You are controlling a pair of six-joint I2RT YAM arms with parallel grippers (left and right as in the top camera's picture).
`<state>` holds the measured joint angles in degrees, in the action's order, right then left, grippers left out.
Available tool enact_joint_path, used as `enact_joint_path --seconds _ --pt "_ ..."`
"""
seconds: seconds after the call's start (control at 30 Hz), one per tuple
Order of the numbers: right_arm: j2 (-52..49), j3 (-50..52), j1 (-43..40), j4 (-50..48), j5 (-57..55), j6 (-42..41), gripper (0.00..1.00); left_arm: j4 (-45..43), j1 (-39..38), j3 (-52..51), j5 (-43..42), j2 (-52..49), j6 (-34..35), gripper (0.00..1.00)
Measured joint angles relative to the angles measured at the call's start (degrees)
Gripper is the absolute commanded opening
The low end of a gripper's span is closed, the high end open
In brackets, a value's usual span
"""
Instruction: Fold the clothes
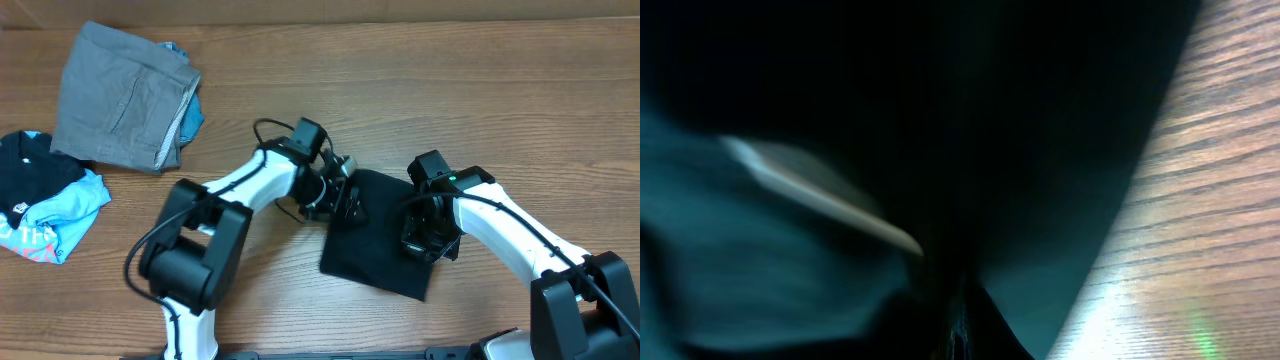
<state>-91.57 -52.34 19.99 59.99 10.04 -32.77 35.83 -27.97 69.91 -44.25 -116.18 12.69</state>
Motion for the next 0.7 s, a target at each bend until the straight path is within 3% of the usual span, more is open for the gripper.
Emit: enact_joint_path --seconds 0.1,0.37,0.57,0.7 --pt "0.0 0.0 0.0 0.0 0.0 -0.2 0.16 0.0 -1.6 -0.3 -2.0 -2.7 0.7 0.05" --pt "1.0 -2.4 -1.0 6.4 -0.3 -0.2 0.49 1.9 1.4 -0.7 -3.8 -3.6 0.8 0.04" --pt "7.6 -12.9 -7.1 14.1 -0.4 1.3 0.56 11.0 12.0 2.9 -3.1 -2.2 -1.4 0.04" --pt "12.1 -18.5 -10.6 14.9 -0.5 1.9 0.59 12.4 20.3 12.0 -4.9 0.3 -2.6 0.04"
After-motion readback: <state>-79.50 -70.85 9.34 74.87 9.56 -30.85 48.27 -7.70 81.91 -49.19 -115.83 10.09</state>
